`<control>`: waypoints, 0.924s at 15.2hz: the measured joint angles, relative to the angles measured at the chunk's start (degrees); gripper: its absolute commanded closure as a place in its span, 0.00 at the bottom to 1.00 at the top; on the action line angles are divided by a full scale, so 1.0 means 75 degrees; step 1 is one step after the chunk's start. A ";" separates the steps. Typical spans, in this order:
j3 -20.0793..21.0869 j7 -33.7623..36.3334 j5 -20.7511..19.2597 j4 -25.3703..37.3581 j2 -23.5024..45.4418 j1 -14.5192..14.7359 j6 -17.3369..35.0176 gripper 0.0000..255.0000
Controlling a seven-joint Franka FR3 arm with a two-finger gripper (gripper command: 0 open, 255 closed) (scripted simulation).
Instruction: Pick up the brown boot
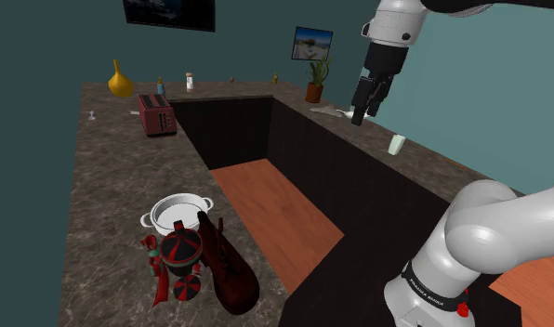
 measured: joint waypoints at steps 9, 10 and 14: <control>0.0884 0.1082 0.0524 -0.1066 0.0458 0.0150 0.1605 0.00; 0.1041 0.1261 0.0607 -0.1175 0.0599 0.0179 0.1865 0.00; 0.1555 0.1856 0.0823 -0.1604 0.1168 0.0230 0.2923 0.00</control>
